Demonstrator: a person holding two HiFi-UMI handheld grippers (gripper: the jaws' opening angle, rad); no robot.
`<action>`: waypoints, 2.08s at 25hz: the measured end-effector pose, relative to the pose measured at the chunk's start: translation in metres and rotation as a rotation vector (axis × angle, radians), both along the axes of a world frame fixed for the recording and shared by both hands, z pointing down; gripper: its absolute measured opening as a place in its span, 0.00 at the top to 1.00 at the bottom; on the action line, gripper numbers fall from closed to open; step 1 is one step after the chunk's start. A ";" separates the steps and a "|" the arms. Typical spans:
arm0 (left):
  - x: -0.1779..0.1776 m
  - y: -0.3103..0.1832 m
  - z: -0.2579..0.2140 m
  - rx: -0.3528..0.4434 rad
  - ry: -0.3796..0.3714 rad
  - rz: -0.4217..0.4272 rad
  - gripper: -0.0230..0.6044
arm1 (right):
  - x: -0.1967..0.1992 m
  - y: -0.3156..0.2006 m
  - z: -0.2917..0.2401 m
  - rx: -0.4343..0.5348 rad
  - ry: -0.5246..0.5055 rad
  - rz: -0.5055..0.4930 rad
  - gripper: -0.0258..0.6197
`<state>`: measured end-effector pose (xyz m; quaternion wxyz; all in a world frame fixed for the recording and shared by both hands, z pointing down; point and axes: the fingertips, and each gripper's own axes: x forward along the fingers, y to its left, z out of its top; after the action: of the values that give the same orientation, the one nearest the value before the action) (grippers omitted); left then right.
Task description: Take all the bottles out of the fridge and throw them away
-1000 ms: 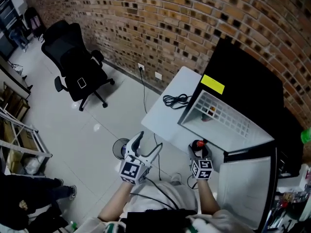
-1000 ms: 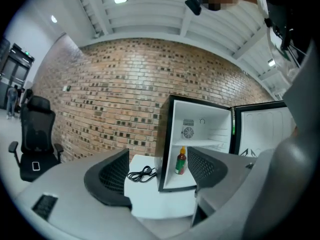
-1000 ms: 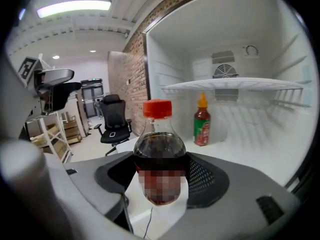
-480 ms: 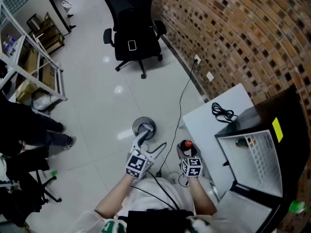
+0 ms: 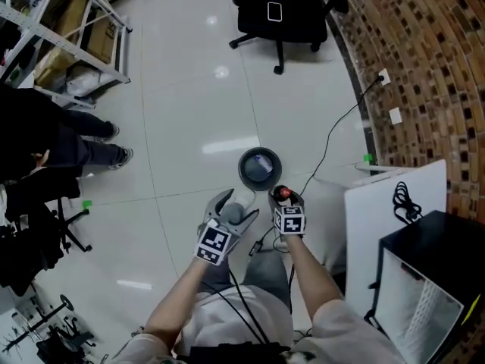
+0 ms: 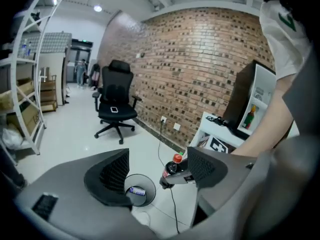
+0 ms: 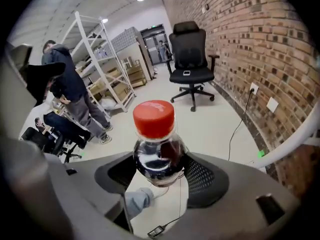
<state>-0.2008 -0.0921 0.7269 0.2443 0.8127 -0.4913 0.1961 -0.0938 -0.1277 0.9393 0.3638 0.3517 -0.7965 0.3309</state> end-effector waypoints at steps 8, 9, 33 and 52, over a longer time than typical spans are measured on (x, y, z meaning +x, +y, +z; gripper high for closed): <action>-0.036 0.004 0.102 -0.105 0.026 -0.015 0.39 | -0.052 -0.015 0.169 -0.179 0.144 -0.116 0.45; -0.036 0.004 0.113 -0.113 0.022 -0.008 0.39 | -0.053 -0.015 0.189 -0.194 0.154 -0.120 0.45; 0.012 -0.028 0.042 -0.061 0.111 0.133 0.39 | 0.002 -0.019 -0.007 -0.051 -0.069 0.103 0.40; 0.324 0.040 -0.222 0.306 0.338 0.888 0.40 | 0.369 0.178 -0.452 0.873 0.058 1.083 0.40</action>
<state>0.1234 -0.0521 0.5051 0.0915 0.9904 -0.0747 0.0725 0.2752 0.0499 0.4872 -0.0061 0.8221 -0.5594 0.1058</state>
